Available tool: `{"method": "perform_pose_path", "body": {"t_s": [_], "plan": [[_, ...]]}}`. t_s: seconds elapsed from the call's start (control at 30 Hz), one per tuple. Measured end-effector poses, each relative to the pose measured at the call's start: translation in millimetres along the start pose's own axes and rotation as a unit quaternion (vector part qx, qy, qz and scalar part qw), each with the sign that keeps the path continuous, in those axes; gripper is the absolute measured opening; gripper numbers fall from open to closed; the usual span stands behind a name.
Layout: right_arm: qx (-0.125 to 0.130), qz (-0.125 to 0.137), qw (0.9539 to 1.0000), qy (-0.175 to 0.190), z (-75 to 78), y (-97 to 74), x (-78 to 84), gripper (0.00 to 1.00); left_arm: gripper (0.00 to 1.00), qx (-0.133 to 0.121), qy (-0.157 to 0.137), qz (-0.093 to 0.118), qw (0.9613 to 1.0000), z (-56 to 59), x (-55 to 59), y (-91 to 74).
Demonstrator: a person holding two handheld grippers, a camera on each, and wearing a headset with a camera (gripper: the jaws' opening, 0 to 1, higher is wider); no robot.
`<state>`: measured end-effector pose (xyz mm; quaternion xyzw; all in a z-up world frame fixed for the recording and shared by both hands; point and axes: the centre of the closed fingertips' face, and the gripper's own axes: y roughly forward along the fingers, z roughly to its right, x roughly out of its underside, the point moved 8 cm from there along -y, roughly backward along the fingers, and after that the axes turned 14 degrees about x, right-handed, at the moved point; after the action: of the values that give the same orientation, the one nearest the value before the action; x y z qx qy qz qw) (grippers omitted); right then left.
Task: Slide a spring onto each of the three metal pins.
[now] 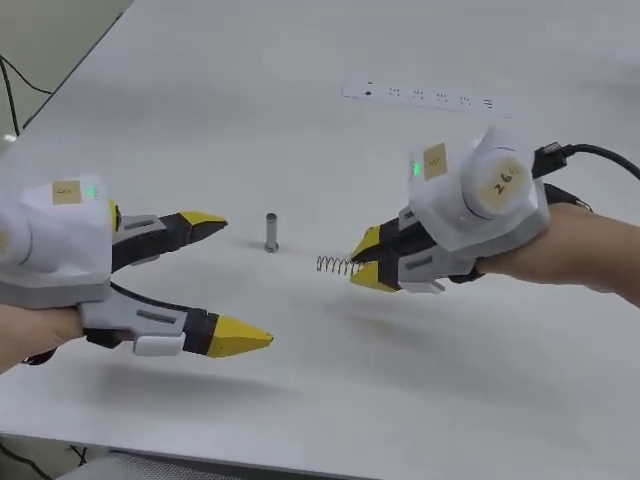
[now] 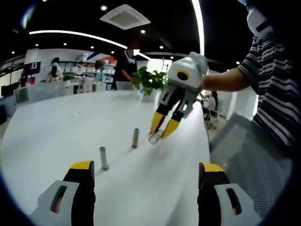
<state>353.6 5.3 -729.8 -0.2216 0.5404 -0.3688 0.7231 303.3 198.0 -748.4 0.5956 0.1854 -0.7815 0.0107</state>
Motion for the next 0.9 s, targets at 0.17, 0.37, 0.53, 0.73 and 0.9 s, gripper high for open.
{"method": "perform_pose_path", "body": {"t_s": [0.17, 0.37, 0.53, 0.73, 0.9], "plan": [[-0.003, -0.002, 1.0, -0.002, -1.9, -0.6, 1.8, 0.07, 0.84, 0.012, 0.004, -0.005, 0.9999, 0.2, -1.5, 4.6], [-0.004, -0.002, 1.0, -0.005, -6.1, -1.0, 2.1, 0.07, 0.76, 0.028, 0.007, -0.004, 0.9996, -2.1, -6.9, 12.1], [-0.004, 0.0, 1.0, -0.003, -8.9, -3.9, 0.2, 0.07, 0.66, 0.043, 0.01, -0.005, 0.999, -3.0, -10.7, 19.4], [-0.002, -0.005, 1.0, -0.008, -10.1, -5.8, -0.7, 0.07, 0.58, 0.061, 0.01, -0.002, 0.9981, -3.5, -13.5, 31.0], [-0.002, -0.007, 1.0, -0.005, -11.3, -6.6, -2.3, 0.07, 0.45, 0.074, 0.015, -0.009, 0.9971, -3.5, -14.5, 41.1]]}}
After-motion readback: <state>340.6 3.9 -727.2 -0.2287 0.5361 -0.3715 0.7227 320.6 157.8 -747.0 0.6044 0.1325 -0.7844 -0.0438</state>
